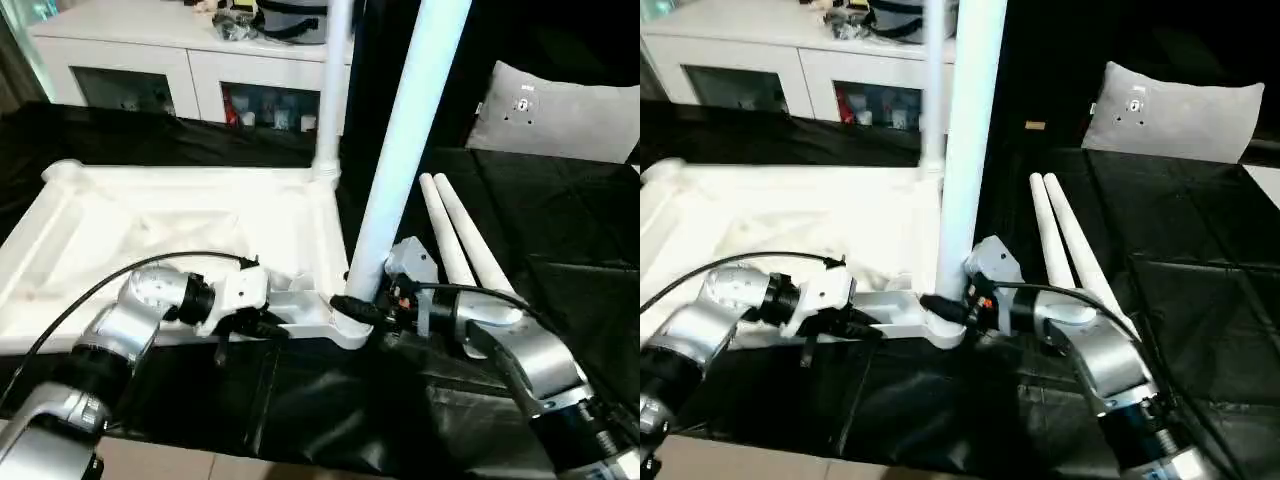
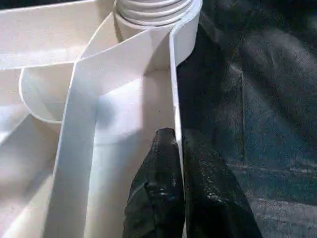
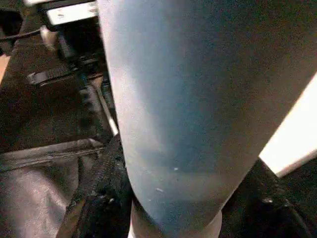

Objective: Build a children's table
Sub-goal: Insert table leg to table base

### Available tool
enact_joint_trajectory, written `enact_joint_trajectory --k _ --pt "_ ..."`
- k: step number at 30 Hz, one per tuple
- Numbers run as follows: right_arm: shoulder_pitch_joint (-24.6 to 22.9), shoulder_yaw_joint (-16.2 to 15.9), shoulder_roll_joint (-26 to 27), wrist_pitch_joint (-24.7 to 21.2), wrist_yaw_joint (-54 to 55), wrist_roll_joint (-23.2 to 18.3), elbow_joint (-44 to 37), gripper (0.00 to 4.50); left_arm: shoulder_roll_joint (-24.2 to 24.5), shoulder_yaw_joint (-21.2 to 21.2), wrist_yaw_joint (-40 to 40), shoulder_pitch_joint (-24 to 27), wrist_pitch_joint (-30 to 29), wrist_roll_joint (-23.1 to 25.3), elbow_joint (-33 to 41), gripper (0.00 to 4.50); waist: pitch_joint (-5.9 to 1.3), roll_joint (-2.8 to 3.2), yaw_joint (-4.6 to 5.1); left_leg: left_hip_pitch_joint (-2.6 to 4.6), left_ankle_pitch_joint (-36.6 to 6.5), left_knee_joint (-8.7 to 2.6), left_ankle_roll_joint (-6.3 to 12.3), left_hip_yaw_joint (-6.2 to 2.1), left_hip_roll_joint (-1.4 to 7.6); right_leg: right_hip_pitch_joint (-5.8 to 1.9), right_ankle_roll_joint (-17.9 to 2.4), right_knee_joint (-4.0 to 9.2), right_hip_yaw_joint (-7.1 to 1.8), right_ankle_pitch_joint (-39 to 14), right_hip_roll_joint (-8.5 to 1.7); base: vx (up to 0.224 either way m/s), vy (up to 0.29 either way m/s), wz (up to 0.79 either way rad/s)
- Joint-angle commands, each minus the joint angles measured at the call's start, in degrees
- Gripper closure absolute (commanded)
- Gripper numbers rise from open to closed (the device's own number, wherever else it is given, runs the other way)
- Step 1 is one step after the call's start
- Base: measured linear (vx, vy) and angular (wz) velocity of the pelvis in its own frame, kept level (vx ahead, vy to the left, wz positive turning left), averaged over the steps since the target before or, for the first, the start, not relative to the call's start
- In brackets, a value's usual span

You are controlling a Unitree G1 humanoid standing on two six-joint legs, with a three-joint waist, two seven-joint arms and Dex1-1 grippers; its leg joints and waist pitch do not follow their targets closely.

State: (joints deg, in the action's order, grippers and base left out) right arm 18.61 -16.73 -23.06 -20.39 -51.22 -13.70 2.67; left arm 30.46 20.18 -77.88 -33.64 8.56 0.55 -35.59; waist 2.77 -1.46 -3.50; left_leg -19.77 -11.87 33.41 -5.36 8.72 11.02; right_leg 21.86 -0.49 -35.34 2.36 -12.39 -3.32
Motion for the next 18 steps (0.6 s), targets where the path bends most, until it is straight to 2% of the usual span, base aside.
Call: enact_joint_trajectory --k 1,3,6,8,9,10,11,12,13,14,15,16,18 --pt "-4.72 -8.45 -1.43 -8.0 -2.93 2.89 5.15 2.61 -0.47 -0.68 0.19 -4.07 3.35 0.32 0.32 4.5 -0.98 0.68 0.65 0.21 -13.0 -4.79 0.6 -0.01 2.01 -1.56 -10.54 4.63 -2.84 -9.62 -3.92 0.0 0.0 0.0" --pt "-4.88 -8.43 -1.39 -8.21 -3.09 2.86 4.65 2.61 -0.27 -0.76 0.42 -4.68 3.66 0.79 -0.53 4.5 -0.85 0.59 0.78 0.04 -11.21 -4.83 0.93 0.06 2.0 -1.75 -11.1 4.46 -2.78 -6.68 -3.96 0.0 0.0 0.0" --pt "-4.77 -7.97 -0.28 -7.44 -1.86 3.54 5.02 2.61 0.77 -1.46 1.03 -4.6 2.75 0.79 -0.39 4.5 -0.68 0.55 0.79 0.05 -11.05 -4.92 0.96 0.15 2.06 -1.77 -11.46 4.49 -2.81 -6.7 -4.06 0.0 0.0 0.0" --pt "-4.67 -7.42 0.43 -7.02 -0.68 3.82 5.53 2.61 1.35 -1.7 1.23 -3.9 2.31 0.74 0.33 4.5 -0.27 0.54 0.79 0.15 -13.64 -5.24 0.32 0.13 2.12 -1.65 -11.19 4.97 -2.89 -11.66 -4.28 0.0 0.0 0.0" --pt "-4.59 -7.04 0.98 -6.83 0.27 3.97 5.94 2.61 1.69 -1.95 1.46 -3.34 1.9 0.64 0.88 4.5 -0.15 0.83 0.72 0.29 -15.31 -5.38 -0.08 0.06 2.13 -1.55 -10.68 5.25 -2.98 -15.15 -4.4 0.0 0.0 0.0" --pt "-4.43 -6.53 1.63 -6.51 1.62 4.24 6.48 2.61 2.08 -2.4 1.9 -2.63 1.33 0.58 1.6 4.5 0.0 0.72 0.78 0.37 -16.26 -5.54 -0.44 0.04 2.2 -1.36 -10.2 5.5 -3.07 -17.61 -4.49 0.0 0.0 0.0" --pt "-4.0 -5.04 3.38 -5.62 4.8 4.64 7.96 2.61 3.15 -3.47 3.29 -0.78 -1.4 0.53 4.26 4.5 0.0 1.19 0.77 0.36 -16.56 -5.65 -0.81 -0.11 2.24 -1.39 -10.08 5.46 -3.09 -18.48 -4.57 0.0 0.0 0.0" --pt "-3.99 -5.01 3.41 -5.6 4.86 4.65 7.99 2.61 3.17 -3.49 3.33 -0.75 -1.46 0.53 4.31 4.5 -0.07 1.5 0.89 0.36 -16.86 -5.7 -1.24 -0.14 2.31 -1.41 -10.19 5.41 -3.12 -18.67 -4.7 0.0 0.0 0.0" --pt "-3.56 -3.44 5.14 -5.12 7.9 4.89 9.14 2.61 4.43 -5.1 5.5 1.99 -6.59 0.33 9.22 4.5 0.16 1.62 1.33 0.49 -19.37 -6.0 -2.19 -0.37 2.42 -1.26 -9.61 5.61 -3.1 -22.09 -4.68 0.0 0.0 0.0" --pt "-3.44 -3.02 5.58 -5.0 8.67 4.89 9.32 2.61 4.64 -5.68 6.26 2.92 -8.05 0.14 10.85 4.5 0.43 1.48 1.68 0.3 -19.87 -6.08 -2.1 -0.44 2.34 -1.09 -9.59 5.74 -3.09 -22.84 -4.52 0.0 0.0 0.0" --pt "-3.23 -2.3 6.43 -4.8 10.09 4.92 9.63 2.61 5.04 -6.83 7.64 4.67 -10.68 -0.25 13.9 4.5 0.21 1.84 2.04 0.21 -20.57 -6.08 -2.39 -0.58 2.36 -1.28 -9.41 5.7 -3.03 -23.85 -4.62 0.0 0.0 0.0" --pt "-3.06 -1.65 7.09 -4.81 11.21 4.82 9.86 2.61 5.21 -7.61 8.67 6.11 -12.84 -0.37 16.45 4.5 0.45 1.74 2.23 0.08 -20.63 -6.17 -2.09 -0.62 2.22 -1.16 -9.11 5.98 -2.96 -24.83 -4.44 0.0 0.0 0.0" --pt "-2.4 -0.33 8.57 -4.7 13.67 4.78 10.82 2.61 5.2 -8.77 10.68 8.97 -16.75 -0.35 21.65 4.5 0.31 1.8 2.53 0.29 -20.56 -6.03 -1.92 -0.56 2.24 -0.9 -9.07 6.04 -3.1 -25.3 -4.41 0.0 0.0 0.0"
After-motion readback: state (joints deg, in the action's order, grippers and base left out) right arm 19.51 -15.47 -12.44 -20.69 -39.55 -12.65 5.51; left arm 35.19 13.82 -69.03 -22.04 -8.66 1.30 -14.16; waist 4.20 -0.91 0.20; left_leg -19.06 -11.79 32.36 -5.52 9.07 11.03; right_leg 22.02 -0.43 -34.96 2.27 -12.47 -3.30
